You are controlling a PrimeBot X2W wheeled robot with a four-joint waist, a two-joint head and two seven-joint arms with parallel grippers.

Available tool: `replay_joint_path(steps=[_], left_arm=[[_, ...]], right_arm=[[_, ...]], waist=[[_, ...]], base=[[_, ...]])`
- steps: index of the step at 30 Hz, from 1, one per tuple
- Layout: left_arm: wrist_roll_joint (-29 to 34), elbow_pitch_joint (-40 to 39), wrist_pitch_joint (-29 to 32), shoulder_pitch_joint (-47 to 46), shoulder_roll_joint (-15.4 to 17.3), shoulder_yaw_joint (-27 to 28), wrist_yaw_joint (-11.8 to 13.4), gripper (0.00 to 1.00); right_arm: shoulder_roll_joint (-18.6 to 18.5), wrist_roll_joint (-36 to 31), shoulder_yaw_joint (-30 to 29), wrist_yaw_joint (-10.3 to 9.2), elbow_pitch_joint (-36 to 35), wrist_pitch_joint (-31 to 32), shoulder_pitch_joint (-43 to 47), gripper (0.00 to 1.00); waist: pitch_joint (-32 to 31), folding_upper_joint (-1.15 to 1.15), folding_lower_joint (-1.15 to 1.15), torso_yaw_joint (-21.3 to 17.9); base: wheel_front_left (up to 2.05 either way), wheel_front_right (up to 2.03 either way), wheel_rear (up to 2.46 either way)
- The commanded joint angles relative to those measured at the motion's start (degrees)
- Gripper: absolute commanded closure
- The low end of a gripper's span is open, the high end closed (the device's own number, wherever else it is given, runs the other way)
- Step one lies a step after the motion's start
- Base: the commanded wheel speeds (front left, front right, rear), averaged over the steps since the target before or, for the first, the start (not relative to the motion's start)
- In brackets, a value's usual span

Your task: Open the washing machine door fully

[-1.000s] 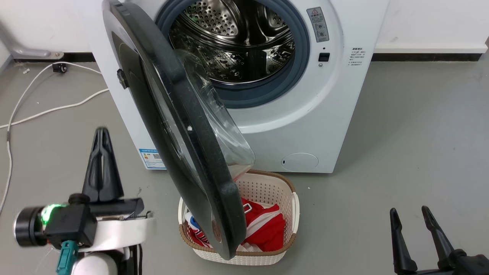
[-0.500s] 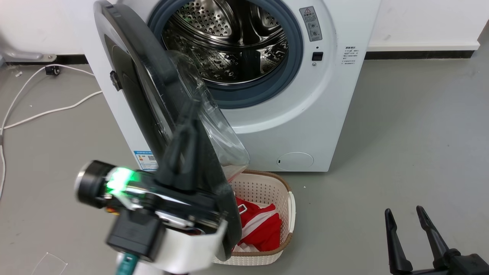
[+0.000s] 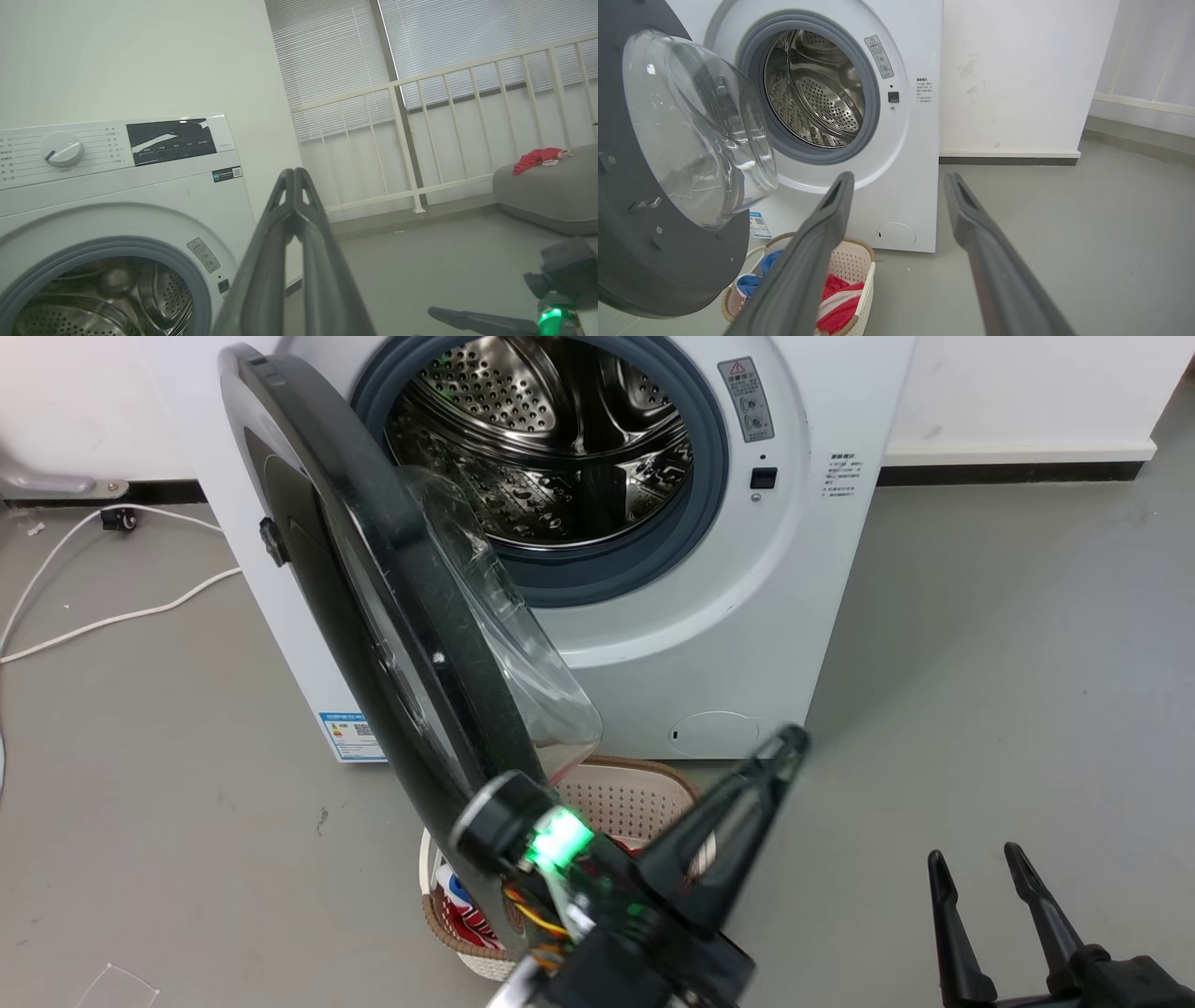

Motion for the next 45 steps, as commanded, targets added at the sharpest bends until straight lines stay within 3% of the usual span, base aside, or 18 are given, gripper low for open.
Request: replay_joint_path(steps=[1,8,17,31,38,45], left_arm=[[0.1,1.2,-0.1,0.4,-0.1,-1.9,-0.2,1.0],[1.4,7.0,-0.1,1.9,0.1,-6.7,1.0,1.0],[0.2,13.1,-0.1,5.2,1.6,-8.2,2.6,1.0],[-4.3,19.8,-0.1,5.8,4.0,1.1,6.7,1.0],[-4.8,21.7,-0.1,5.5,4.9,5.1,7.3,1.0],[-4.4,21.4,0.0,6.0,4.9,7.2,7.4,1.0]], right_arm=[[0.2,-0.2,0.1,-0.02,0.2,-0.1,-0.3,0.0],[0.2,-0.3,0.5,-0.02,0.5,-0.1,-0.2,0.0],[0.2,-0.2,0.7,-0.02,1.0,-0.1,-0.7,0.0],[0.2,0.3,0.7,-0.02,1.8,-0.1,-2.3,0.0],[0.2,0.7,0.6,-0.02,2.3,-0.1,-2.4,0.0],[0.2,1.0,0.3,-0.02,2.8,-0.1,-2.1,0.0]], waist=[[0.0,0.0,0.0,0.0],[0.4,0.0,0.0,0.4],[1.7,0.0,0.0,1.0],[4.0,0.0,0.0,1.2],[4.6,0.0,0.0,1.6],[4.8,0.0,0.0,4.4]], base=[[0.0,0.0,0.0],[0.0,0.0,0.0],[0.0,0.0,0.0],[0.0,0.0,0.0],[0.0,0.0,0.0],[0.0,0.0,0.0]])
